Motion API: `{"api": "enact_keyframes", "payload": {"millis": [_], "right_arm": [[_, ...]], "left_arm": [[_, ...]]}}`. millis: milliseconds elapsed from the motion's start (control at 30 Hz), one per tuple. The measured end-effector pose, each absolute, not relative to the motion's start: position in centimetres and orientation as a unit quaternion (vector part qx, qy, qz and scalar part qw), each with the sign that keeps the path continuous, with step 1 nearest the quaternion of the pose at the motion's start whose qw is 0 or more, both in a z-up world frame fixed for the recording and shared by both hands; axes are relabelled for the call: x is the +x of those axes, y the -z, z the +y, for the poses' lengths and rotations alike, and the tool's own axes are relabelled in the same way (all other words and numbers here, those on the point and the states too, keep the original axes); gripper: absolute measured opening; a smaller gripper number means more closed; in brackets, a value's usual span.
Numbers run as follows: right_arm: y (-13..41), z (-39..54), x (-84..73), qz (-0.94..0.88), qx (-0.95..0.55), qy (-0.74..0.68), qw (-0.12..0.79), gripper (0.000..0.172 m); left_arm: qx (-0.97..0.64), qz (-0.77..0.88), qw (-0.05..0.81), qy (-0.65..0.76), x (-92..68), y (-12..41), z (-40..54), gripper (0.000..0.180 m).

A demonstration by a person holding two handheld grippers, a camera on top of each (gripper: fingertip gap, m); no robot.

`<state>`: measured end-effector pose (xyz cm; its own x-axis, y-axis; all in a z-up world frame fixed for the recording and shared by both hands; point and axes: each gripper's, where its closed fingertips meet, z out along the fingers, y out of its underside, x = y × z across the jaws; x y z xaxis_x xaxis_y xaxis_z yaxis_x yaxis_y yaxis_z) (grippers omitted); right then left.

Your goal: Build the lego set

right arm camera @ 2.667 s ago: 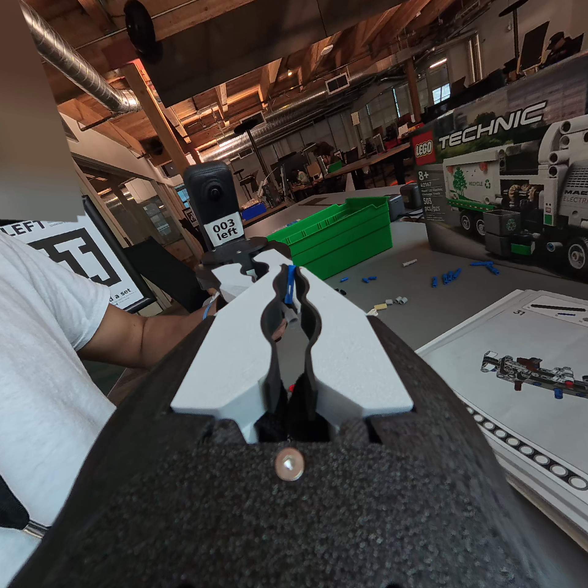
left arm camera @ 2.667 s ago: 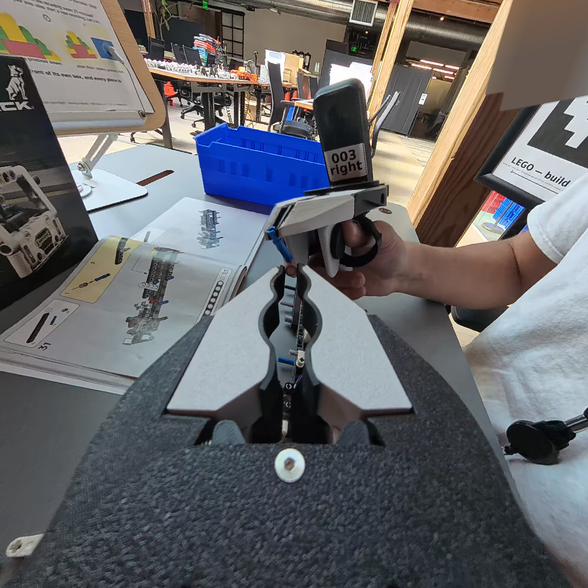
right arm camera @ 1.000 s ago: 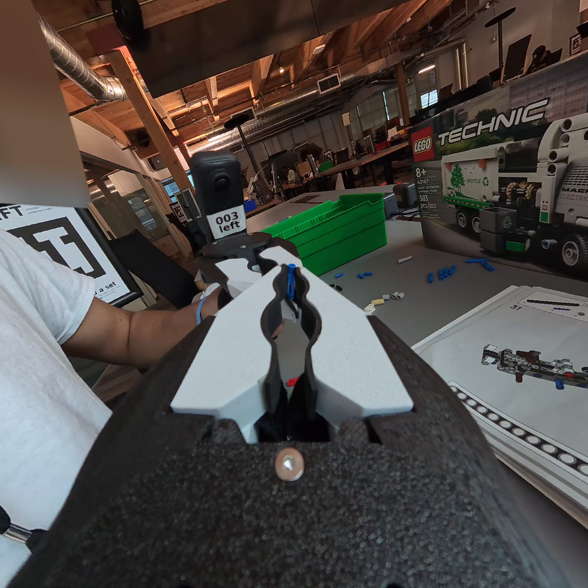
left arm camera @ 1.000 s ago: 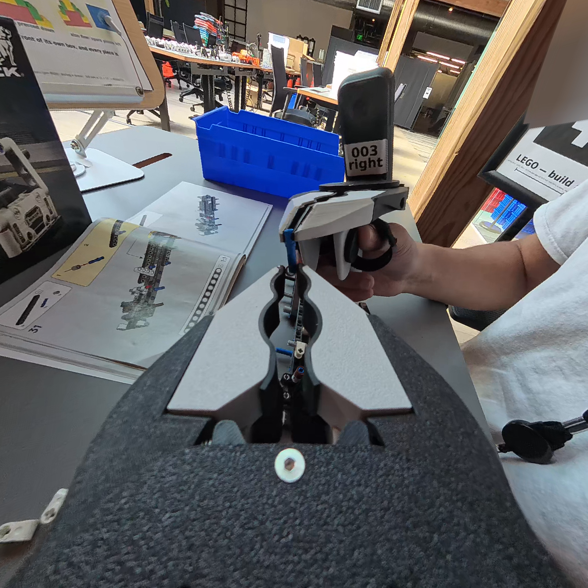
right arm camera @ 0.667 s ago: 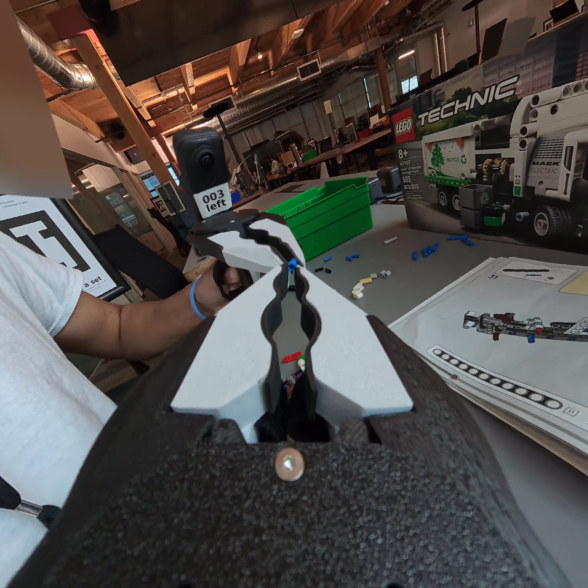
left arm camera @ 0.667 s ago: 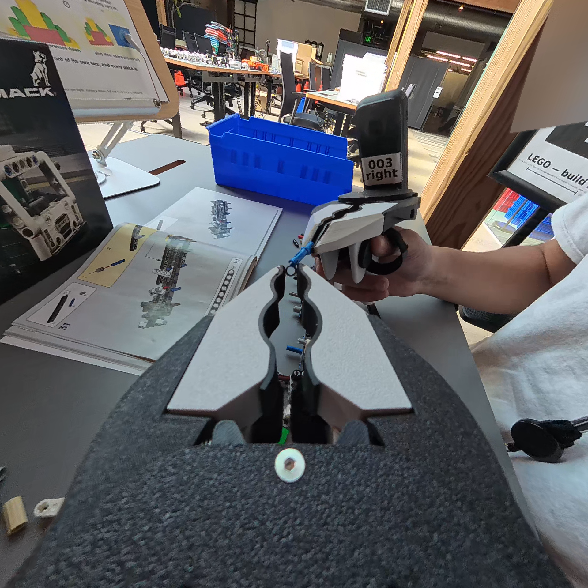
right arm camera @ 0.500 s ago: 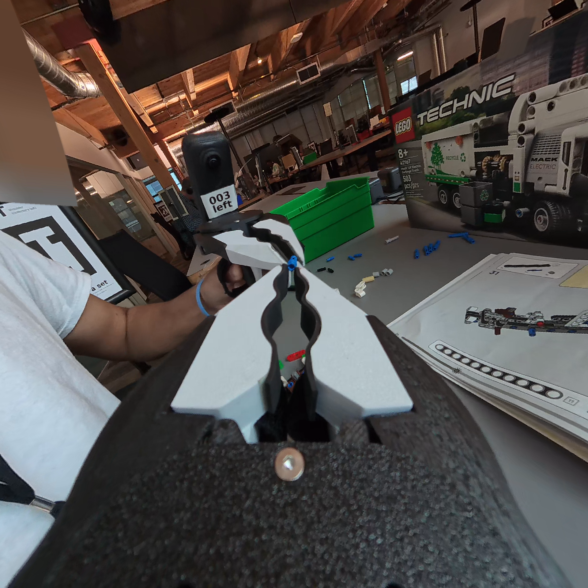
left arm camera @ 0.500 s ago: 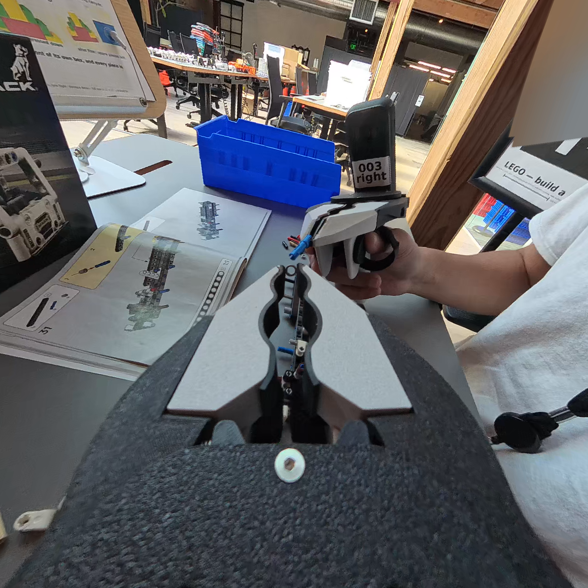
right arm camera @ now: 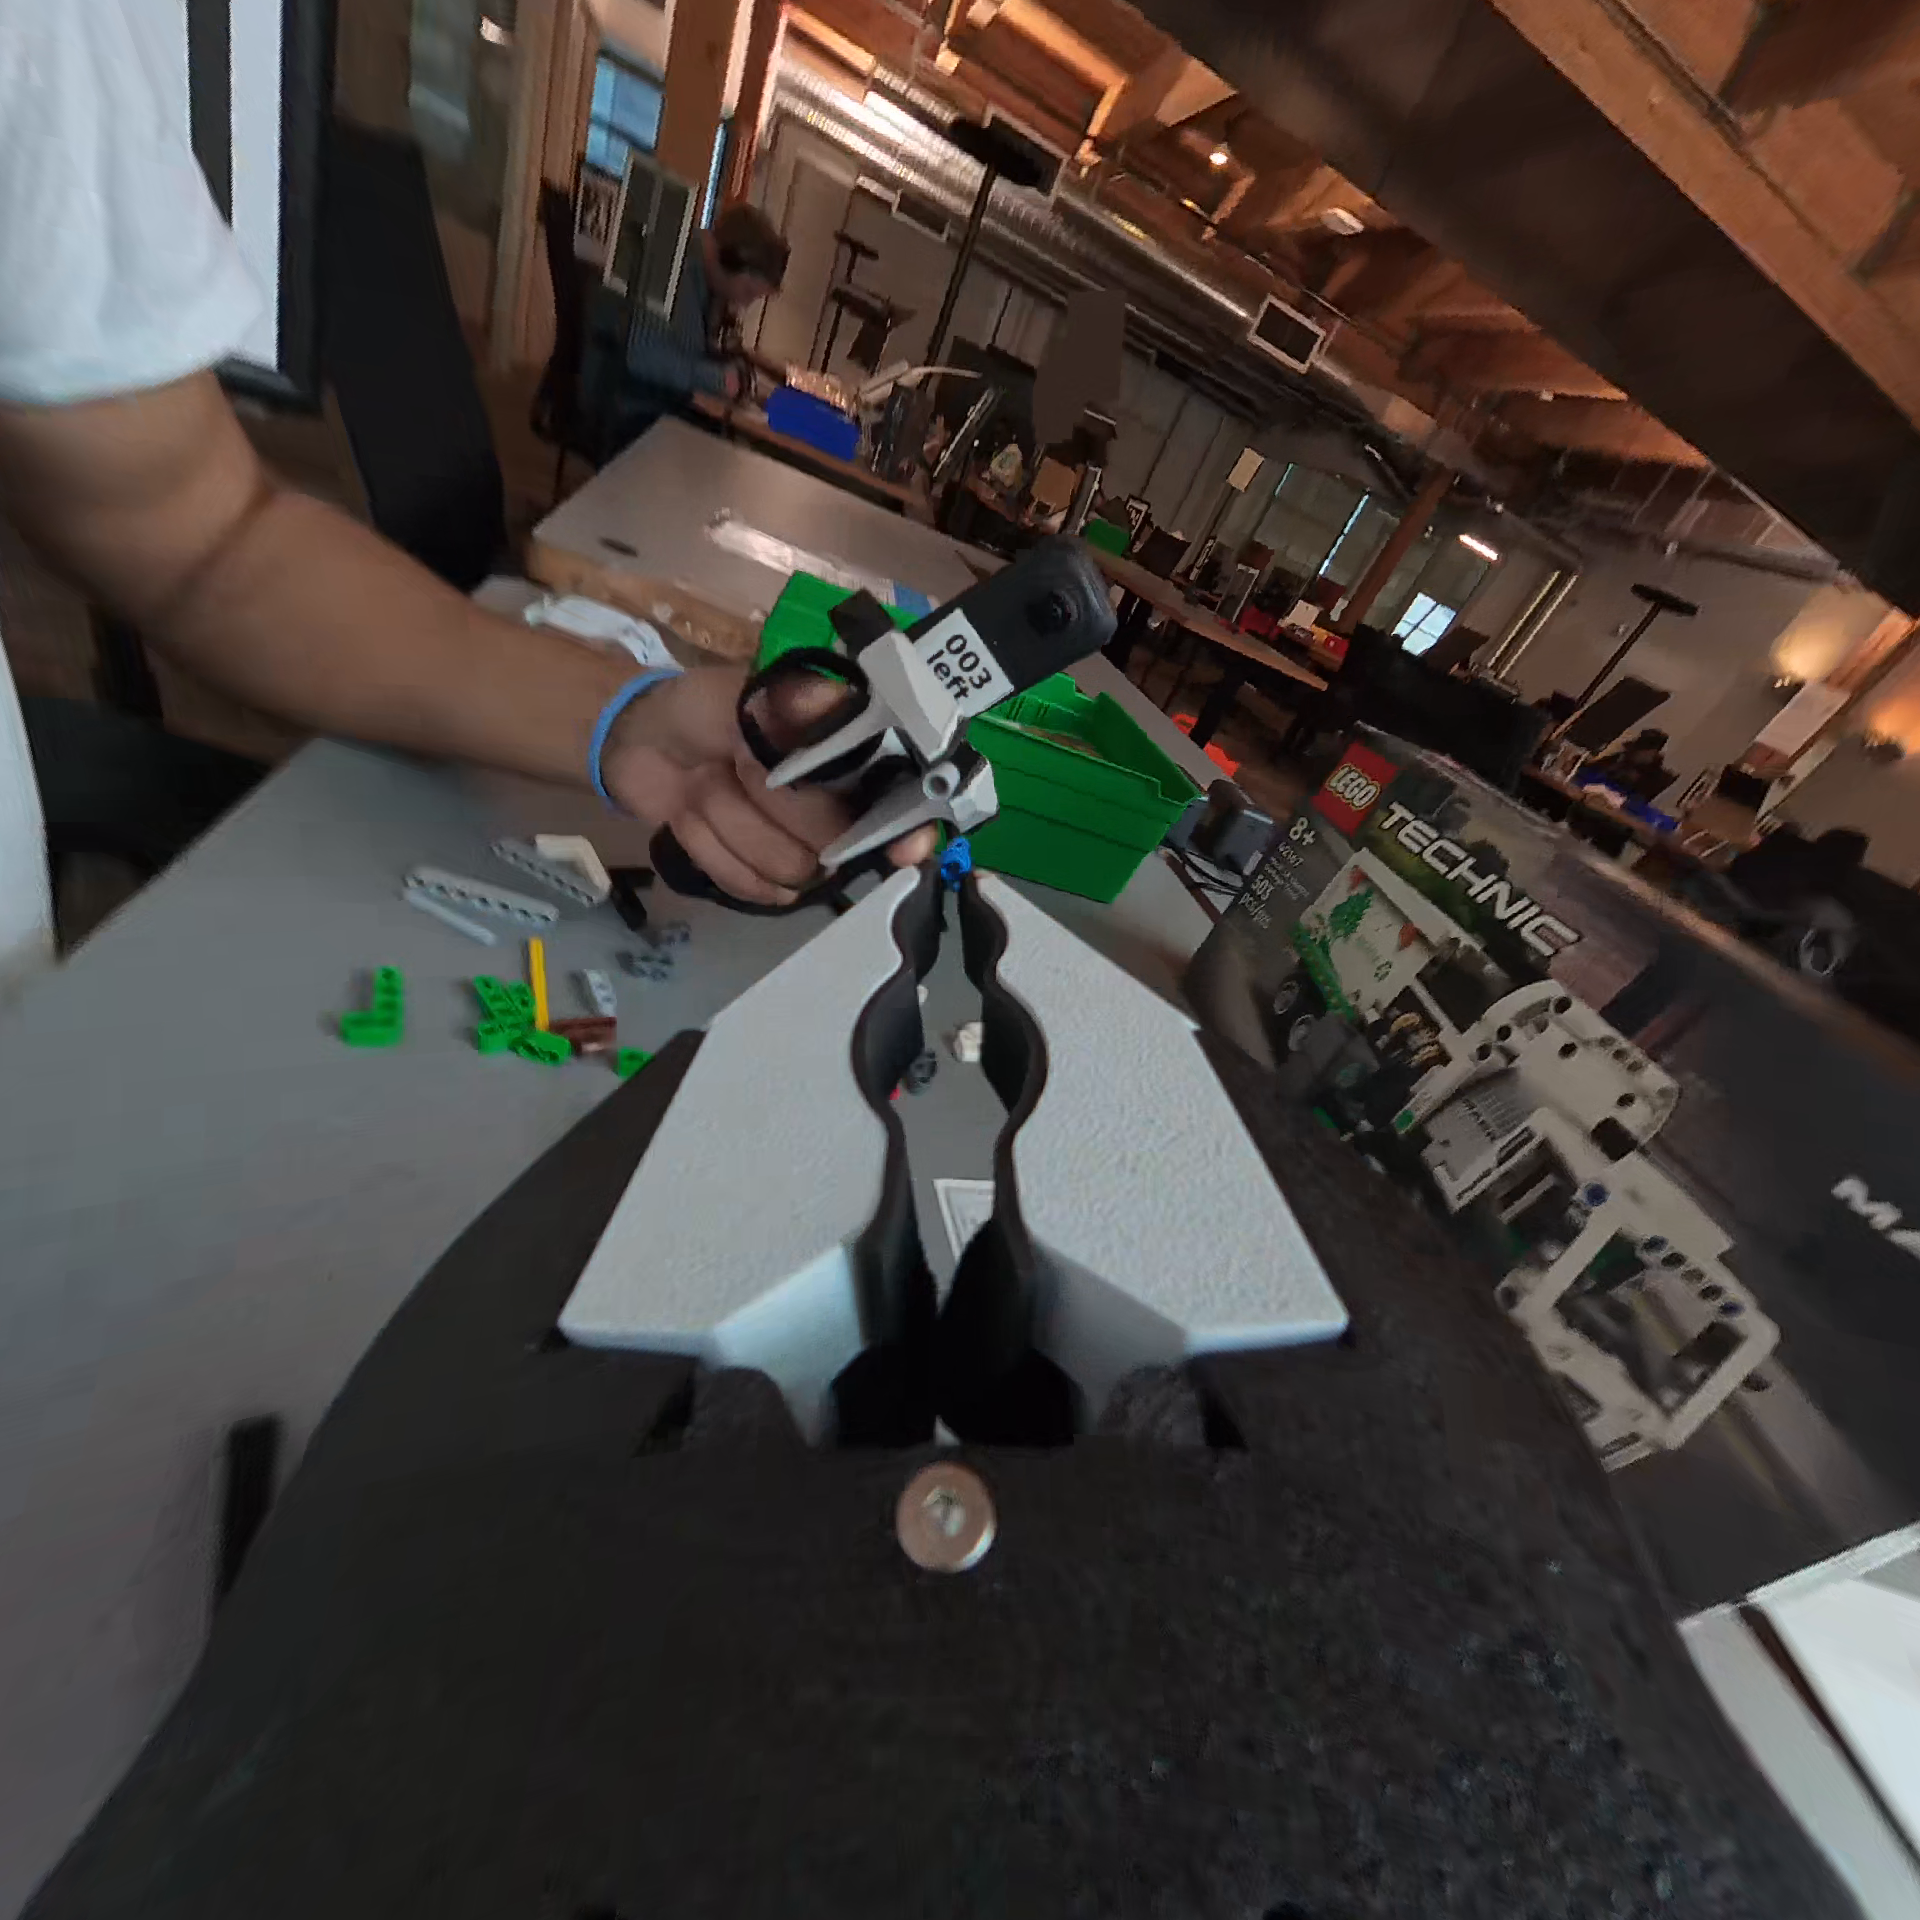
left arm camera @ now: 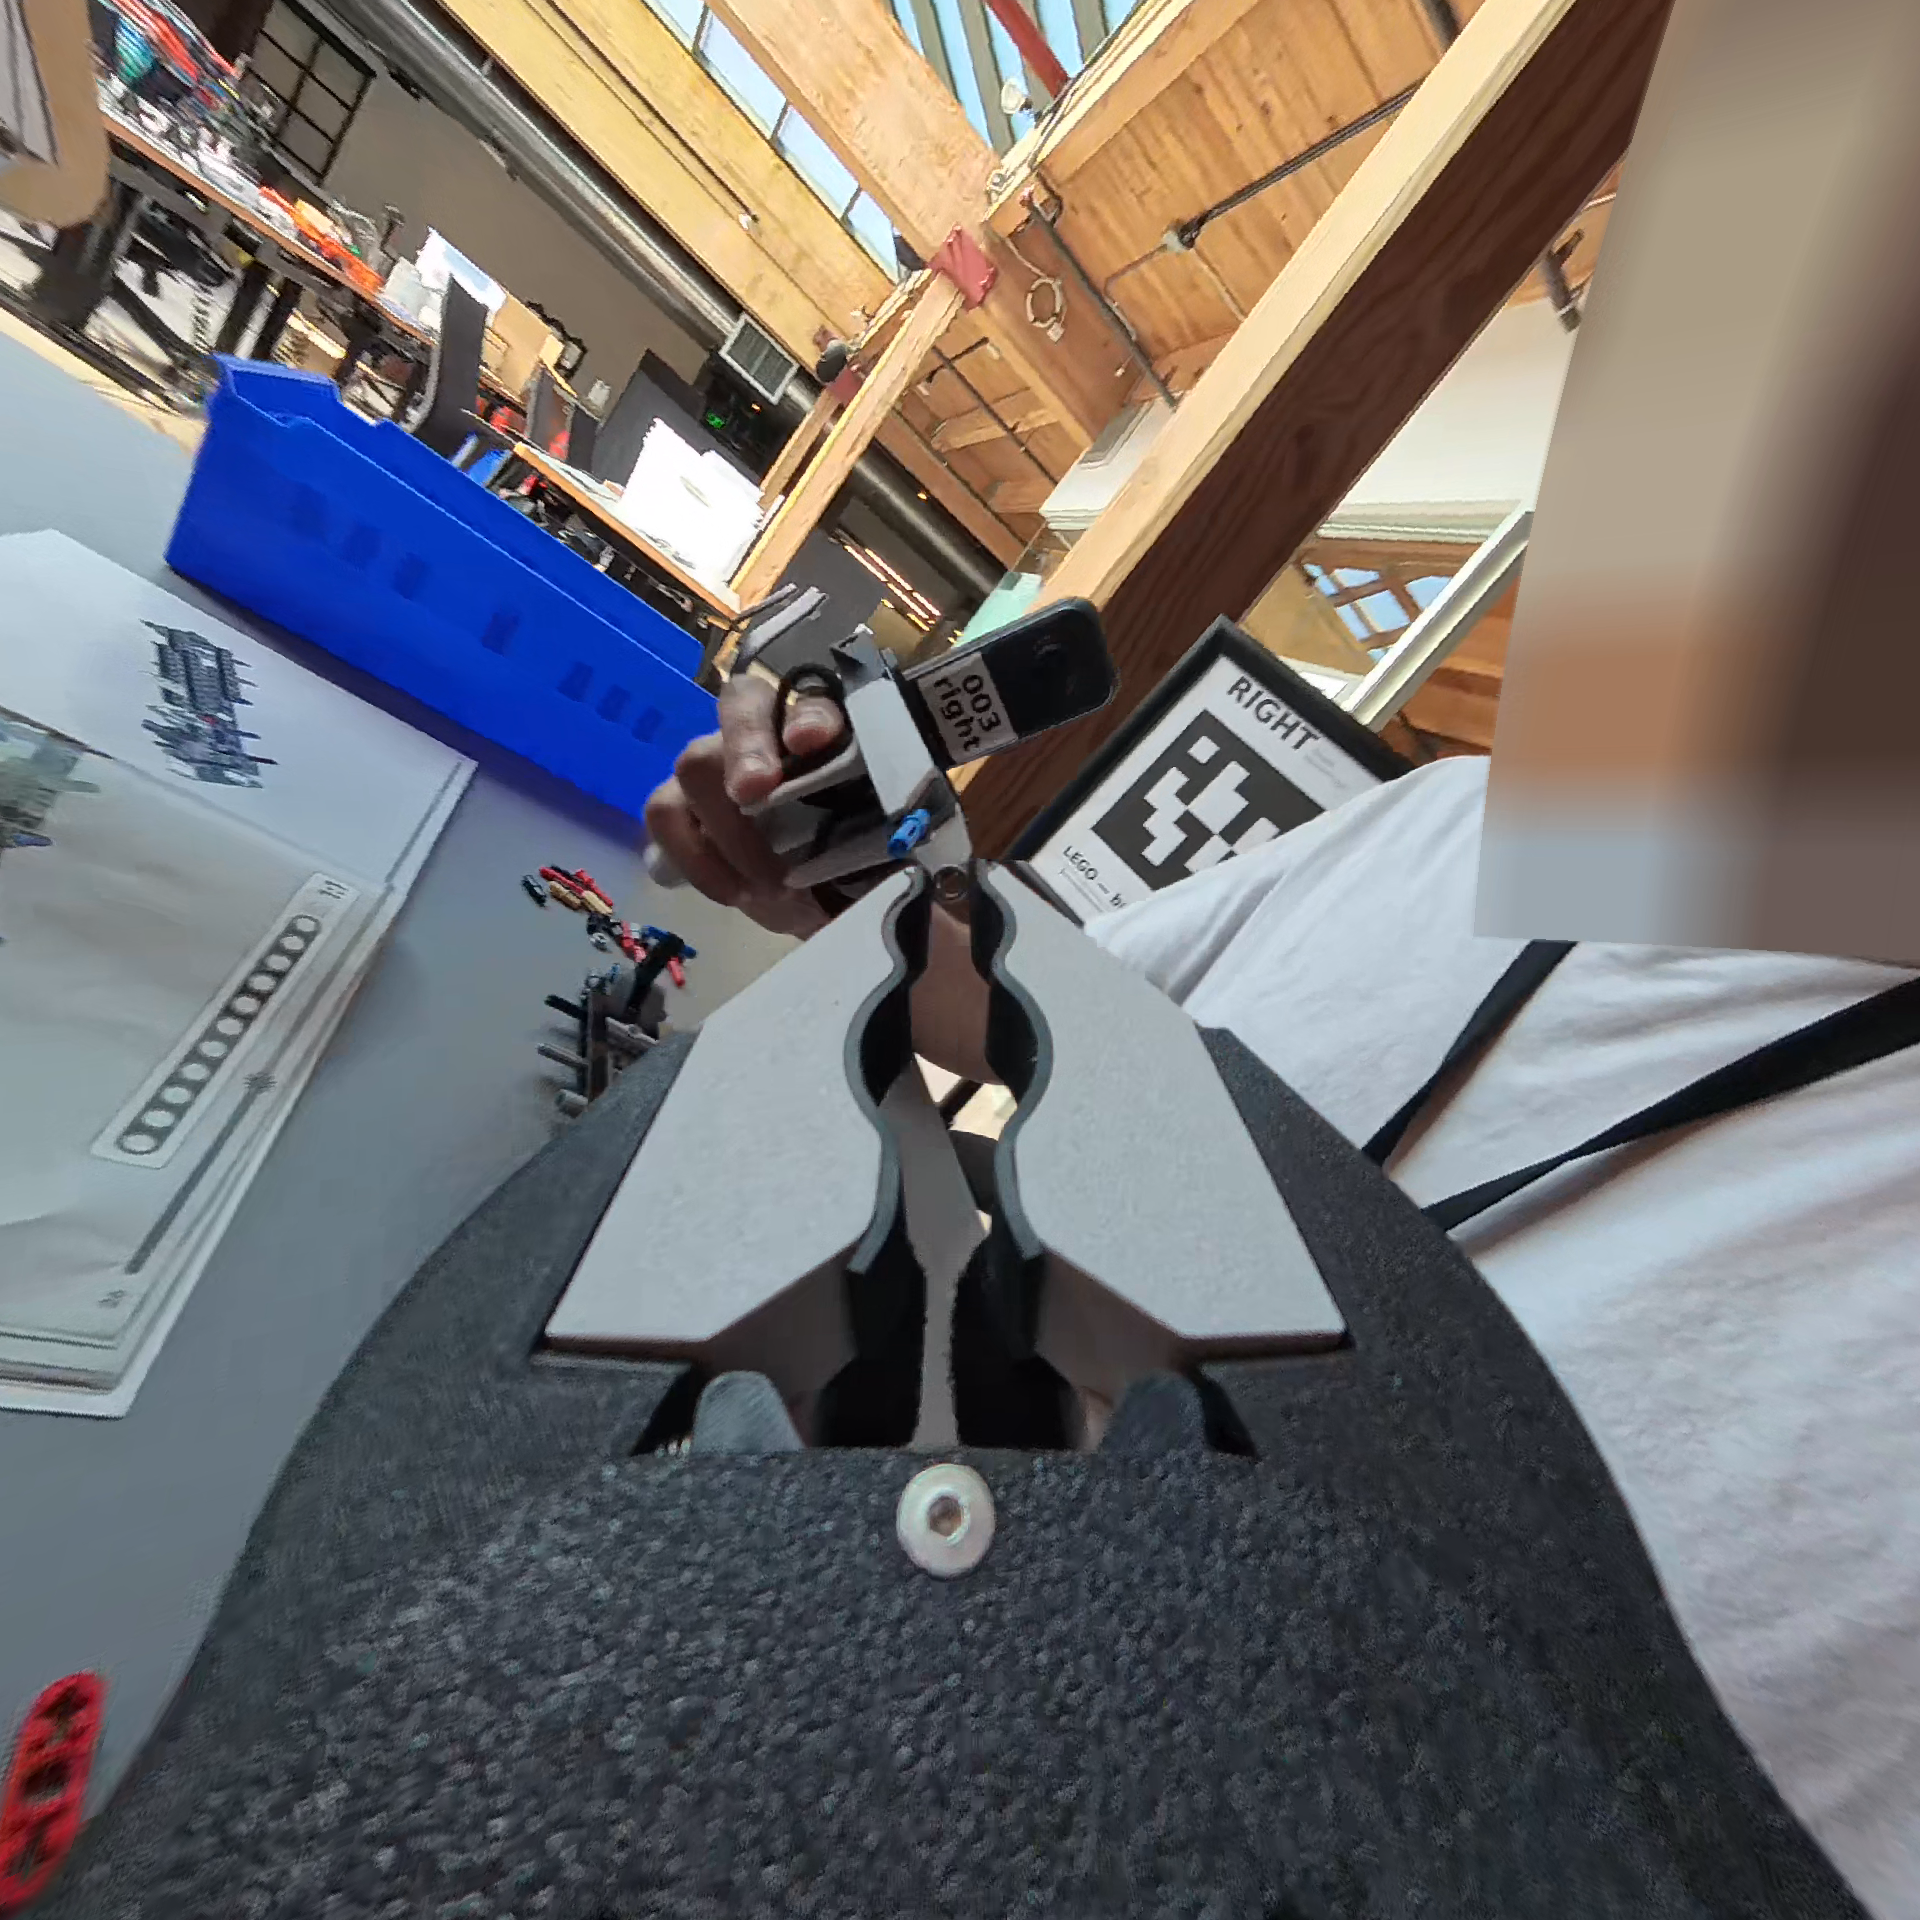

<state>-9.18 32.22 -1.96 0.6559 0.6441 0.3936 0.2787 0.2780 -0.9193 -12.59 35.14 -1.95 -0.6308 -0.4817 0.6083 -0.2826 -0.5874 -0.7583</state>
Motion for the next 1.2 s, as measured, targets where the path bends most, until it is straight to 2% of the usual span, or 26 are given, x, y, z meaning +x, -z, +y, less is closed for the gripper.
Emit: {"api": "enact_keyframes", "payload": {"millis": [167,333,567,1200], "right_arm": [[2.9,33.8,-10.0,-0.47,-0.53,0.004,0.706,0.002],[2.4,33.2,-11.3,-0.451,-0.514,0.003,0.73,0.002],[2.8,33.9,-11.6,-0.43,-0.54,-0.029,0.723,0.002],[4.0,34.5,-11.0,-0.446,-0.554,0.024,0.703,0.002]], "left_arm": [[-0.42,0.413,-0.044,0.807,-13.1,2.0,34.8,0.005],[-0.431,0.35,-0.08,0.828,-12.7,2.2,36.6,0.004],[-0.443,0.366,-0.079,0.815,-12.3,3.0,35.9,0.005],[-0.458,0.366,-0.068,0.808,-11.9,3.6,36.1,0.004]]}}
